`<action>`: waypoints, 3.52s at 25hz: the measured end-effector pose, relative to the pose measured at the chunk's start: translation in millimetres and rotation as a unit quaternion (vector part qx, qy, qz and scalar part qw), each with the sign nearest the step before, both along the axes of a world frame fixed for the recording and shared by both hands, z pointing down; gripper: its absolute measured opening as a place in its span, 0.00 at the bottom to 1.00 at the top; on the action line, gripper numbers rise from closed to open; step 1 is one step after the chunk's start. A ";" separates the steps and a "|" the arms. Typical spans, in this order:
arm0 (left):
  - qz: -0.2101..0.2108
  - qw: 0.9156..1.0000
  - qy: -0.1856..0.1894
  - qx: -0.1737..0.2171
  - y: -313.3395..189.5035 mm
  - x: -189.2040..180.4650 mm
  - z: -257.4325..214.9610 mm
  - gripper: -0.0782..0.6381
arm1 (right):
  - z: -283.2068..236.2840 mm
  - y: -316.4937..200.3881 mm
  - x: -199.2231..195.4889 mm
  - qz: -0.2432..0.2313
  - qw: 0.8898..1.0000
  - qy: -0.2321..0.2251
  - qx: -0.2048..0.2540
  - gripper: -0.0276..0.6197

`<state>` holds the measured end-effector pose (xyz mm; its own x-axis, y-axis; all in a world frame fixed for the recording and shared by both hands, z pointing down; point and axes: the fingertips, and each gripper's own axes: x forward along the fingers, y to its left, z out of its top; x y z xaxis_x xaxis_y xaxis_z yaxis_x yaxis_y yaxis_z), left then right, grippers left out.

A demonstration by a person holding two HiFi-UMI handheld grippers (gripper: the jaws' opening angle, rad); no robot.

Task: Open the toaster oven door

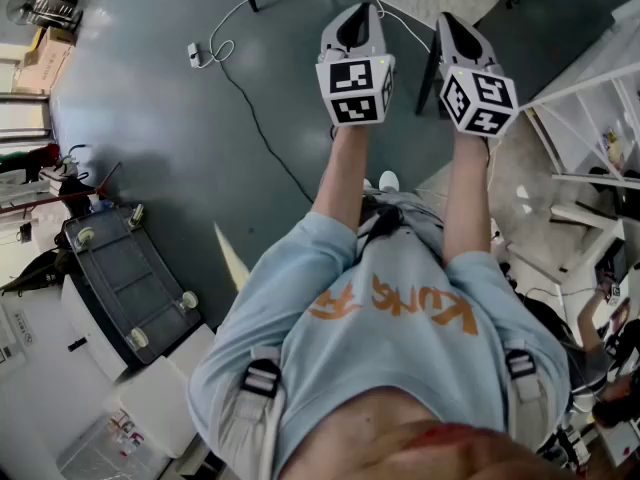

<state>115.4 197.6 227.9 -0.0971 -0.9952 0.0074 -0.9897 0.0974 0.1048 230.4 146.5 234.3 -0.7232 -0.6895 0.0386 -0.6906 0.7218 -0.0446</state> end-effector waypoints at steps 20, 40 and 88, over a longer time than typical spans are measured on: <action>-0.009 1.000 -0.009 0.008 -28.0 5.0 -9.5 0.11 | -25.0 -40.5 19.4 0.024 1.000 -0.007 0.019 0.04; -0.038 0.996 -0.028 0.072 -43.7 -10.6 -61.2 0.11 | -73.6 -75.0 27.0 -0.003 0.996 -0.043 0.078 0.04; 0.261 0.959 -0.112 -0.026 -559.6 -207.7 25.9 0.11 | 7.8 -490.7 -214.2 0.088 0.993 0.061 0.044 0.04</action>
<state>-92.3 -362.0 253.8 0.4086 -0.9077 0.0955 -0.9024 -0.4174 -0.1068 16.2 -344.2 242.1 -0.5841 -0.8100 0.0532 -0.8033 0.5862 0.1051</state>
